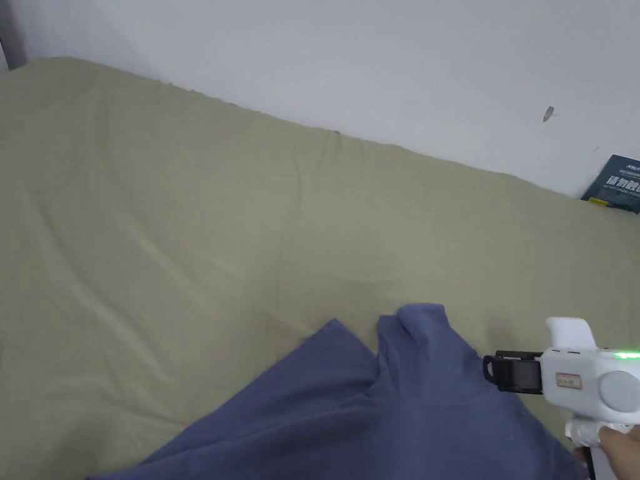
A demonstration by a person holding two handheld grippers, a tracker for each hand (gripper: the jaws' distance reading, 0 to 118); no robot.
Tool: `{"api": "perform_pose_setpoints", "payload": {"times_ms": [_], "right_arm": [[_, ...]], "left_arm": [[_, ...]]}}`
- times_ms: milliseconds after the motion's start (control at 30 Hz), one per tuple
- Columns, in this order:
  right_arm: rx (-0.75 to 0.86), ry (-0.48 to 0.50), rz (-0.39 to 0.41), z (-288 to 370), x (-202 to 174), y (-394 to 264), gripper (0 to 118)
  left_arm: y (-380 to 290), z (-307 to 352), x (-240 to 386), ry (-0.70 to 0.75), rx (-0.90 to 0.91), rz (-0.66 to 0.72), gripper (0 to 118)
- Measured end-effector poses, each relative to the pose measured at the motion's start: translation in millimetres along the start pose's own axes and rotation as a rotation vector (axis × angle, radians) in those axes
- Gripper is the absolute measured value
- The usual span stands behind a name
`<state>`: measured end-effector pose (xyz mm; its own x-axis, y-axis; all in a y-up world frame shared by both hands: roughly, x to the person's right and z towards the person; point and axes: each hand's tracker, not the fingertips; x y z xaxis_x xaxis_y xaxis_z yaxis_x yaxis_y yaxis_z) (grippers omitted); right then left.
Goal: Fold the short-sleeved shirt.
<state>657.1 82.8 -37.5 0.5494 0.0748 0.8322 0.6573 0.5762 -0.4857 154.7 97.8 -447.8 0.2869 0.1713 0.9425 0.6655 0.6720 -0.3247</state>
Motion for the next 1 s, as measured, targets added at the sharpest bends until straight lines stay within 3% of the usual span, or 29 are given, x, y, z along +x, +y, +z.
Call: {"api": "perform_pose_setpoints", "payload": {"times_ms": [133,167,200,233,267,300,333,533,667,867,1000], "right_arm": [[-0.07,-0.014,0.003,-41.7,-6.4,-0.2,118],[-0.11,-0.014,0.015,-47.3,-8.5,-5.5,113],[-0.156,-0.001,0.024,-51.1,-10.9,-11.8,97],[-0.179,0.021,0.019,-51.6,-12.3,-16.8,92],[-0.123,0.053,-0.019,-43.2,-13.5,-20.8,64],[-0.069,0.033,-0.025,-25.6,-16.4,-17.4,13],[-0.069,0.06,-0.042,-19.3,-16.9,-18.1,3],[-0.029,0.079,-0.027,34.4,-15.8,-22.0,3],[0.077,0.104,-0.098,94.2,-12.4,-8.4,3],[0.214,0.081,-0.072,198.6,-2.7,20.4,3],[0.356,0.071,-0.121,278.7,4.3,47.2,3]], "left_arm": [[7.0,-3.0,2.1,0.017,-0.011,-0.005,5],[8.4,-4.7,2.6,0.017,-0.015,-0.004,5],[9.7,-6.7,3.6,0.021,-0.021,-0.003,5],[10.7,-7.7,1.6,0.019,-0.028,-0.001,5],[11.6,-8.8,1.8,0.021,-0.031,-0.003,5],[12.5,-9.7,3.5,0.026,-0.033,-0.007,5],[13.5,-10.3,4.8,0.027,-0.035,-0.008,5],[22.2,-14.3,7.6,0.016,-0.031,-0.007,5],[43.5,-8.6,9.2,-0.003,-0.007,0.008,5],[107.4,27.3,6.5,-0.082,0.107,0.02,5],[156.7,50.5,10.1,-0.078,0.193,0.01,5]]}}
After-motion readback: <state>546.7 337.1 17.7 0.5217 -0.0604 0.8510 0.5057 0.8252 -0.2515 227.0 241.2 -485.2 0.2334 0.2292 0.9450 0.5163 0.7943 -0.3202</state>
